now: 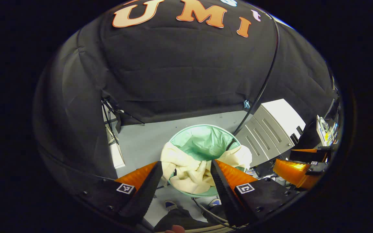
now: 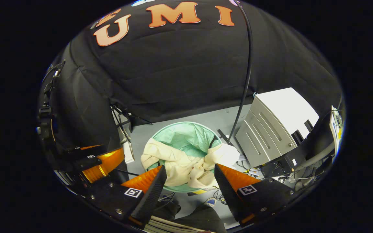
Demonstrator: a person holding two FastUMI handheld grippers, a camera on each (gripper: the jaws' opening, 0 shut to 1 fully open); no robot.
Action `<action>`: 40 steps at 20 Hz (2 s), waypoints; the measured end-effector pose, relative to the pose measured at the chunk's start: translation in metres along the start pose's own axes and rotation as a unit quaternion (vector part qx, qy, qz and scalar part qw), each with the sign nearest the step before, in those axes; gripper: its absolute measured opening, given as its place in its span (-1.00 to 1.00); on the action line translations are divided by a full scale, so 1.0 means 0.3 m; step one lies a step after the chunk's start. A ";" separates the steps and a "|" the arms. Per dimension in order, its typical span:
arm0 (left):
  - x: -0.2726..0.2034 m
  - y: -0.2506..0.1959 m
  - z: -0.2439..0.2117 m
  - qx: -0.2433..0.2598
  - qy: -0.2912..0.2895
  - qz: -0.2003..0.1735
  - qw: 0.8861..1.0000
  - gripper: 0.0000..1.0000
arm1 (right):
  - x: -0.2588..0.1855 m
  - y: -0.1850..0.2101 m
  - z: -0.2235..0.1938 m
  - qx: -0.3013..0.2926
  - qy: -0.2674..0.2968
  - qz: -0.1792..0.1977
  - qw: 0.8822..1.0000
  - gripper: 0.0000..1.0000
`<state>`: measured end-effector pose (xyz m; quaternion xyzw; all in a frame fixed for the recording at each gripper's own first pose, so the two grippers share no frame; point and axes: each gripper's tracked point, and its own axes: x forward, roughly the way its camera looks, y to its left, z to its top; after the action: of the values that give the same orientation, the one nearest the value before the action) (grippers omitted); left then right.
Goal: Grasp the clothes on the hanger with both hands and then place them into the laundry hamper below.
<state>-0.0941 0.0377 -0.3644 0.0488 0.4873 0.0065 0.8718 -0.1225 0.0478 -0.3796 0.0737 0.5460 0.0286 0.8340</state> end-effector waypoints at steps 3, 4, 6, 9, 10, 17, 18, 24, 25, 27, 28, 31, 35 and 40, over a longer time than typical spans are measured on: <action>-0.035 -0.008 0.011 0.000 -0.011 -0.004 1.000 0.96 | -0.023 0.019 -0.024 0.001 0.002 0.007 1.000 0.85; -0.049 -0.010 0.023 -0.003 -0.016 -0.006 1.000 0.96 | -0.032 0.022 -0.036 0.001 0.003 0.008 1.000 0.86; -0.076 -0.015 0.034 -0.009 -0.029 -0.006 1.000 1.00 | -0.053 0.021 -0.035 0.002 -0.001 0.010 1.000 0.86; -0.146 -0.010 0.076 -0.021 -0.059 -0.004 0.998 0.96 | -0.121 0.033 0.021 0.007 -0.038 0.017 0.999 0.87; -0.174 -0.016 0.098 -0.026 -0.072 -0.006 0.997 0.96 | -0.157 0.041 0.050 0.007 -0.054 0.019 0.998 0.88; -0.443 0.005 0.405 -0.045 -0.209 -0.004 0.977 0.96 | -0.441 0.110 0.352 -0.042 -0.200 0.032 0.978 0.87; -0.483 0.010 0.450 -0.041 -0.230 -0.002 0.972 0.90 | -0.484 0.111 0.405 -0.052 -0.222 0.030 0.973 0.87; -0.749 0.039 0.712 -0.011 -0.352 0.016 0.936 1.00 | -0.762 0.111 0.681 -0.059 -0.342 0.026 0.937 0.87; -0.795 0.040 0.745 -0.011 -0.369 0.016 0.929 0.94 | -0.789 0.086 0.717 -0.058 -0.362 0.022 0.930 0.86; -0.881 0.065 0.793 -0.012 -0.389 0.021 0.921 1.00 | -0.855 0.042 0.761 -0.058 -0.384 0.010 0.922 0.86; -0.913 0.064 0.815 -0.013 -0.398 0.019 0.917 0.87 | -0.899 0.024 0.783 -0.056 -0.397 0.004 0.916 0.86; -0.998 0.064 0.869 -0.009 -0.434 0.022 0.901 0.87 | -0.995 -0.015 0.843 -0.053 -0.431 -0.011 0.901 0.86; -1.070 0.082 0.916 -0.012 -0.464 0.036 0.885 0.87 | -1.089 -0.067 0.889 -0.059 -0.464 -0.035 0.883 0.86; -1.094 0.095 0.926 -0.019 -0.495 0.042 0.868 1.00 | -1.147 -0.140 0.918 -0.062 -0.489 -0.064 0.868 0.85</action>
<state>-0.0291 0.0250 0.0613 0.0496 -0.0108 0.0270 0.9983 -0.0104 -0.0632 0.0340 -0.0086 0.0685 -0.0305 0.9971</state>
